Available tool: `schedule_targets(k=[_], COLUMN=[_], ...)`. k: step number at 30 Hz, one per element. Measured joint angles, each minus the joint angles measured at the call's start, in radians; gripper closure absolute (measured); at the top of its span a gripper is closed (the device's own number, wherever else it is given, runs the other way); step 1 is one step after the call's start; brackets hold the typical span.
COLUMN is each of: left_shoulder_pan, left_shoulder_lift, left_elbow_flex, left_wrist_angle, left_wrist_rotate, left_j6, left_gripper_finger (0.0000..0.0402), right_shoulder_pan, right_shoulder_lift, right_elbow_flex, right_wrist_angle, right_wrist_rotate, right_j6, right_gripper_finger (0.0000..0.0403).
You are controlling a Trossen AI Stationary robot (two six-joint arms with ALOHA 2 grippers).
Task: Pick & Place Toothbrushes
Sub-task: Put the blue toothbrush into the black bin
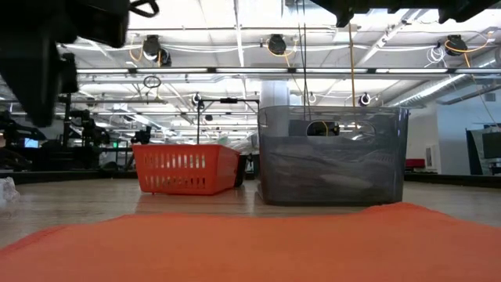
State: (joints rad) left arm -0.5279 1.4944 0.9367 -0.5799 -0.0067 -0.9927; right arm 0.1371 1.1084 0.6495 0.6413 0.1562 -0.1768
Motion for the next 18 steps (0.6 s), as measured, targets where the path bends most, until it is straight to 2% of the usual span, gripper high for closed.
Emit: schedule_targets(k=[12, 18], left_shoulder_pan=[-0.166, -0.180], left_shoulder_lift=[0.000, 0.000], left_elbow_flex=[0.001, 0.001], left_wrist_angle=[-0.013, -0.056], left_wrist_rotate=[0.002, -0.008], left_j6=[-0.331, -0.412], left_gripper_finger=[0.0256, 0.0257], right_shoulder_pan=[0.000, 0.000], right_shoulder_lift=[0.000, 0.000], right_elbow_flex=[0.000, 0.000], right_wrist_angle=[0.001, 0.001], right_wrist_rotate=[0.000, 0.000], right_j6=[-0.003, -0.003], right_gripper_finger=[0.0303, 0.0303])
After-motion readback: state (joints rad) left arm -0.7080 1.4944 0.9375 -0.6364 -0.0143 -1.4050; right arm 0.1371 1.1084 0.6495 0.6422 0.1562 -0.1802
